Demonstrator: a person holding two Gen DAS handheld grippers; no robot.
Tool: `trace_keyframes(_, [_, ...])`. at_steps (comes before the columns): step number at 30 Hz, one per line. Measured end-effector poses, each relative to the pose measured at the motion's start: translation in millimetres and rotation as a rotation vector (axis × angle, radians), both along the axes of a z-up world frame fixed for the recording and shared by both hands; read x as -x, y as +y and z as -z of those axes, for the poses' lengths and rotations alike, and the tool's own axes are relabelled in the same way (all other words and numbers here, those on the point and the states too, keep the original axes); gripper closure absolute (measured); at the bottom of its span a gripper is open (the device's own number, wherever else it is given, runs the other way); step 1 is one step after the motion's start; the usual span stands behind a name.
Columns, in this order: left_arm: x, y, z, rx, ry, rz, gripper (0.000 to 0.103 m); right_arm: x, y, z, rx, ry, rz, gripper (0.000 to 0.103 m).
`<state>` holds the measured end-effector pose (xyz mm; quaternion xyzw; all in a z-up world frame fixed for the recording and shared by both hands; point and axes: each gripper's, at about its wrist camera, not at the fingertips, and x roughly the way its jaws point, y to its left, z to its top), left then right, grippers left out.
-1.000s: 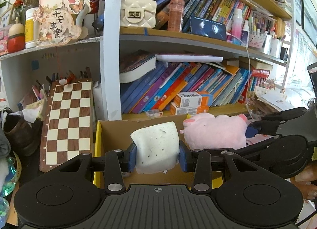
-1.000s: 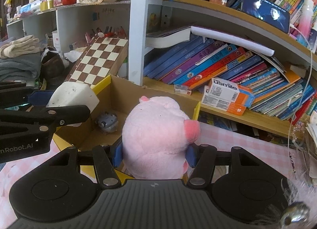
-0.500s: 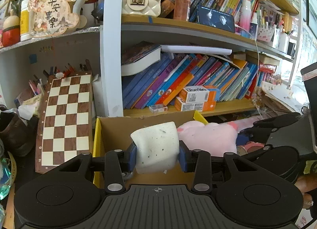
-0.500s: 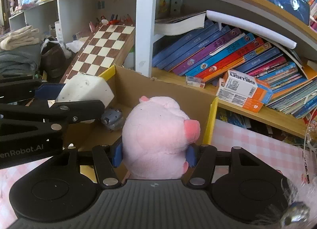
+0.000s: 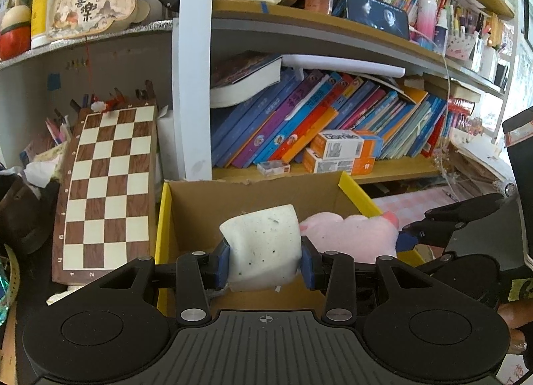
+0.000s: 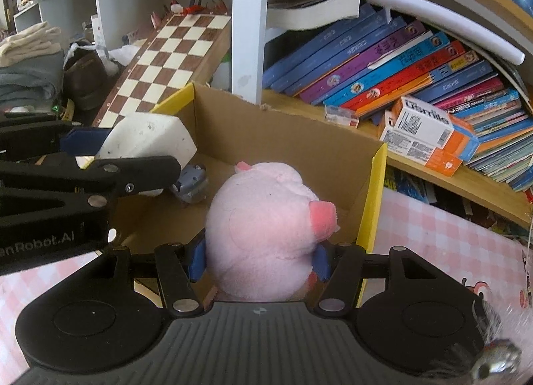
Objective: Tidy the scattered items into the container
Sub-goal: 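Lower the pink plush pig with the right gripper while the left lowers the white block into the box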
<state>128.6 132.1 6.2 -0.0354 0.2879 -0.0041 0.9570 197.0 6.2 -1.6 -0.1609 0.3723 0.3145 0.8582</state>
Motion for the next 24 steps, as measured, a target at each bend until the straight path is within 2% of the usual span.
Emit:
trace_keyframes(15, [-12, 4, 14, -0.001, 0.039, -0.003, 0.063, -10, 3, 15, 0.018, 0.042, 0.0, 0.045])
trace_keyframes(24, [-21, 3, 19, -0.004, 0.054, 0.005, 0.064, -18, -1, 16, 0.02, 0.037, 0.028, 0.042])
